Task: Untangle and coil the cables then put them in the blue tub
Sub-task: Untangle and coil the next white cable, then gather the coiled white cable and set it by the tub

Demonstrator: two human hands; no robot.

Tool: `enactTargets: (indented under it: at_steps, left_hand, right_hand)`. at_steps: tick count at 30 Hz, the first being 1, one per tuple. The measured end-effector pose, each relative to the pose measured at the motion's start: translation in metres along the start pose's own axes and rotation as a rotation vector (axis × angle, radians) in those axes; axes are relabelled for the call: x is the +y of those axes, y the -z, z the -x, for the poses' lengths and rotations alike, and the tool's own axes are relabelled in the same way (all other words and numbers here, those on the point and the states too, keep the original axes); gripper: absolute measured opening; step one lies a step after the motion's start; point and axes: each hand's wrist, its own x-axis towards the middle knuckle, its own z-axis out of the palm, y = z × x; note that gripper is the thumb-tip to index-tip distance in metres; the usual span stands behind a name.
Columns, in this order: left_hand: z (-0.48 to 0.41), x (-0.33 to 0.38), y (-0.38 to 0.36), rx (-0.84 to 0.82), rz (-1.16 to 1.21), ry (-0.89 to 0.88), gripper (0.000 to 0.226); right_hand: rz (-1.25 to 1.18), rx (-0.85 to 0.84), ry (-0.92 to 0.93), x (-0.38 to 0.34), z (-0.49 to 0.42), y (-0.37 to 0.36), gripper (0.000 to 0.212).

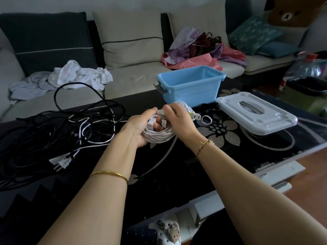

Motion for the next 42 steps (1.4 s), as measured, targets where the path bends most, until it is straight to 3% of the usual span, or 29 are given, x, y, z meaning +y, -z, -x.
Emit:
enactTargets:
  at_steps: [4,6,9,14,18,21,27,31,34,38,40,42]
  left_hand:
    - [-0.006,-0.007,-0.016,0.002,-0.03,-0.024,0.027]
    - [-0.01,-0.009,-0.022,-0.006,-0.022,-0.028,0.025]
    - [-0.017,-0.013,-0.029,0.012,-0.068,-0.079,0.022]
    - [-0.025,-0.011,-0.035,0.029,-0.161,-0.162,0.019]
    - [-0.028,-0.008,-0.036,0.025,-0.185,-0.179,0.016]
    - [-0.03,-0.008,-0.033,0.024,-0.198,-0.17,0.017]
    - [-0.024,-0.007,-0.027,0.022,-0.145,-0.129,0.018]
    - [-0.015,-0.005,-0.021,0.059,-0.128,-0.133,0.018]
    - [-0.01,-0.001,-0.015,0.111,-0.151,-0.18,0.021]
    - [0.002,0.01,0.001,0.228,-0.163,-0.252,0.033]
    - [0.008,0.015,0.013,0.285,-0.164,-0.262,0.034]
    - [0.012,0.018,0.023,0.303,-0.161,-0.261,0.033]
  right_hand:
    - [-0.022,0.044,-0.1,0.0,0.0,0.024,0.034]
    - [0.029,0.177,-0.166,0.007,-0.006,0.041,0.041]
    - [0.232,0.439,-0.283,0.029,-0.016,0.069,0.027]
    - [0.751,0.309,-0.471,0.078,-0.016,0.099,0.045]
    - [0.899,0.272,-0.505,0.091,-0.035,0.1,0.032]
    - [0.825,0.337,-0.496,0.097,-0.042,0.107,0.015]
    - [0.442,0.54,-0.346,0.094,-0.036,0.117,0.021]
    - [0.345,0.599,-0.251,0.069,-0.035,0.118,0.018]
    - [0.41,0.509,-0.201,0.045,-0.035,0.113,0.014]
    - [0.535,0.252,-0.012,-0.009,-0.019,0.074,0.022]
    - [0.399,0.128,0.078,-0.032,-0.006,0.043,0.033]
    - [0.163,0.067,0.048,-0.051,0.001,0.019,0.031]
